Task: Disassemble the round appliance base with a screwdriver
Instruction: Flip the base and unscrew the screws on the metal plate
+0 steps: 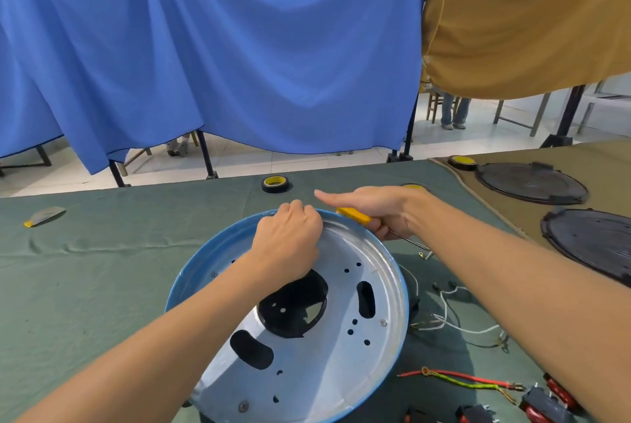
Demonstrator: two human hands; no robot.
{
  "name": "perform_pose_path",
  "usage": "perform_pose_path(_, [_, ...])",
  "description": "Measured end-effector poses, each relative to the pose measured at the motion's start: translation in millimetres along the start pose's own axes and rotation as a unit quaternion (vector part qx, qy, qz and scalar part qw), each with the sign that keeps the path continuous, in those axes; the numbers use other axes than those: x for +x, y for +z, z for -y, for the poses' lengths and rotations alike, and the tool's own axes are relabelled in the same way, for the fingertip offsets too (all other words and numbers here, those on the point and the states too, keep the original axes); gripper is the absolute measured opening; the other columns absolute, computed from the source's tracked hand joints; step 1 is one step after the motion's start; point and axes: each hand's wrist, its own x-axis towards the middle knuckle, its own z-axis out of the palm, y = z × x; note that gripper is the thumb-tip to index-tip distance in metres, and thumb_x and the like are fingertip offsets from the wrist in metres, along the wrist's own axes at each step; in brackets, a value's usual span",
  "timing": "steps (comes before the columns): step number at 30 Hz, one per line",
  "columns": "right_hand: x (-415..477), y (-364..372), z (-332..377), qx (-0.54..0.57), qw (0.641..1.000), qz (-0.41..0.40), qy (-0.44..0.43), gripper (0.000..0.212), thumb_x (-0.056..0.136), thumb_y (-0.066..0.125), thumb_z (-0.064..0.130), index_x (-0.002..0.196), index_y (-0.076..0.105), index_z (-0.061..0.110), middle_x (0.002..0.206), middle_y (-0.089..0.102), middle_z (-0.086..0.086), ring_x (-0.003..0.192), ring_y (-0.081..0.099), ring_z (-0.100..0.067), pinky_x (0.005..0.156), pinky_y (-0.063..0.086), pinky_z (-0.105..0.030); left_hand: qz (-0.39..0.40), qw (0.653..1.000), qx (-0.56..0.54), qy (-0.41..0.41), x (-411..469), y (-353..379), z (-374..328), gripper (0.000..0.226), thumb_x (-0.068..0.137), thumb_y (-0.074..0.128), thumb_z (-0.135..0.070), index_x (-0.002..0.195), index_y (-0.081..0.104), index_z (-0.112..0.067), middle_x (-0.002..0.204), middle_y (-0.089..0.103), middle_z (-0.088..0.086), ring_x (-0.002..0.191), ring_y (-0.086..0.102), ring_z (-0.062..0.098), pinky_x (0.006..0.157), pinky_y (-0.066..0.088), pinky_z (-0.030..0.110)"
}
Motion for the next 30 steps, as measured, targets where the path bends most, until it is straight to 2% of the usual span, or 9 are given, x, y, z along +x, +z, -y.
perform_pose_path(2, [6, 0, 0, -0.018, 0.999, 0.028, 0.004, 0.059, 0.063, 0.065, 0.080, 0.065, 0.066, 0.021, 0.054, 0.045, 0.004, 0.041, 0.033, -0.009, 0.043, 0.028, -0.019, 0.002, 1.000, 0.006, 0.014, -2, 3, 0, 0.024, 0.099, 0.047, -0.021, 0.120, 0.049, -0.010, 0.115, 0.052, 0.007, 0.106, 0.050, 0.024, 0.072, 0.037, 0.032])
perform_pose_path(4, [13, 0, -1, -0.006, 0.999, 0.046, 0.019, 0.059, 0.064, 0.068, 0.076, 0.077, 0.072, 0.019, 0.064, 0.061, 0.001, 0.047, 0.052, -0.010, 0.047, 0.042, -0.020, 0.000, 1.000, 0.005, 0.021, -2, 4, 1, 0.025, 0.098, 0.047, -0.020, 0.121, 0.049, -0.009, 0.115, 0.052, 0.007, 0.106, 0.050, 0.024, 0.070, 0.036, 0.032])
perform_pose_path(6, [20, 0, -6, 0.009, 0.996, 0.079, 0.034, 0.076, 0.063, 0.068, 0.077, 0.105, 0.074, 0.014, 0.096, 0.074, -0.007, 0.080, 0.072, -0.023, 0.074, 0.059, -0.032, -0.005, 1.000, 0.006, 0.025, -2, 4, 3, 0.021, 0.098, 0.045, -0.019, 0.117, 0.049, -0.010, 0.112, 0.052, 0.006, 0.103, 0.050, 0.023, 0.068, 0.034, 0.032])
perform_pose_path(8, [24, 1, -12, 0.022, 0.994, 0.099, 0.043, 0.088, 0.061, 0.068, 0.078, 0.122, 0.066, 0.014, 0.120, 0.068, -0.011, 0.110, 0.065, -0.030, 0.099, 0.050, -0.041, -0.009, 1.000, 0.005, 0.026, -3, 5, 5, 0.018, 0.099, 0.044, -0.019, 0.114, 0.048, -0.011, 0.109, 0.050, 0.005, 0.101, 0.049, 0.023, 0.066, 0.032, 0.032])
perform_pose_path(9, [26, 2, -13, 0.035, 0.993, 0.108, 0.039, 0.085, 0.064, 0.068, 0.076, 0.123, 0.066, 0.014, 0.121, 0.068, -0.011, 0.111, 0.064, -0.029, 0.100, 0.049, -0.042, -0.010, 1.000, 0.002, 0.024, -3, 6, 7, 0.017, 0.100, 0.043, -0.020, 0.113, 0.048, -0.011, 0.108, 0.050, 0.005, 0.101, 0.049, 0.022, 0.066, 0.031, 0.032])
perform_pose_path(12, [29, 5, -15, 0.077, 0.987, 0.137, 0.030, 0.071, 0.071, 0.067, 0.068, 0.118, 0.069, 0.015, 0.116, 0.070, -0.008, 0.096, 0.068, -0.023, 0.086, 0.054, -0.035, -0.011, 1.000, -0.017, 0.022, -3, 9, 13, 0.018, 0.102, 0.043, -0.024, 0.114, 0.050, -0.013, 0.109, 0.050, 0.003, 0.103, 0.049, 0.022, 0.067, 0.034, 0.033])
perform_pose_path(18, [30, 12, -5, 0.130, 0.983, 0.129, -0.004, 0.057, 0.084, 0.061, 0.058, 0.114, 0.066, 0.010, 0.108, 0.066, -0.011, 0.090, 0.064, -0.022, 0.090, 0.049, -0.036, -0.030, 0.998, -0.061, 0.011, -2, 8, 22, 0.026, 0.103, 0.040, -0.033, 0.119, 0.054, -0.017, 0.111, 0.052, 0.000, 0.104, 0.047, 0.018, 0.071, 0.042, 0.033])
perform_pose_path(25, [28, 11, -4, 0.139, 0.981, 0.134, -0.002, 0.056, 0.082, 0.063, 0.057, 0.112, 0.068, 0.009, 0.105, 0.068, -0.011, 0.087, 0.065, -0.022, 0.087, 0.051, -0.036, -0.046, 0.998, -0.039, 0.012, -4, 8, 20, 0.023, 0.103, 0.040, -0.029, 0.118, 0.052, -0.016, 0.108, 0.050, 0.000, 0.100, 0.047, 0.018, 0.065, 0.033, 0.030])
perform_pose_path(30, [29, 14, -3, 0.158, 0.979, 0.126, -0.024, 0.060, 0.085, 0.062, 0.053, 0.124, 0.061, 0.007, 0.106, 0.066, -0.012, 0.088, 0.064, -0.021, 0.089, 0.049, -0.035, -0.044, 0.996, -0.079, 0.006, -4, 7, 23, 0.027, 0.103, 0.041, -0.033, 0.120, 0.056, -0.019, 0.110, 0.052, -0.002, 0.102, 0.048, 0.015, 0.073, 0.044, 0.032])
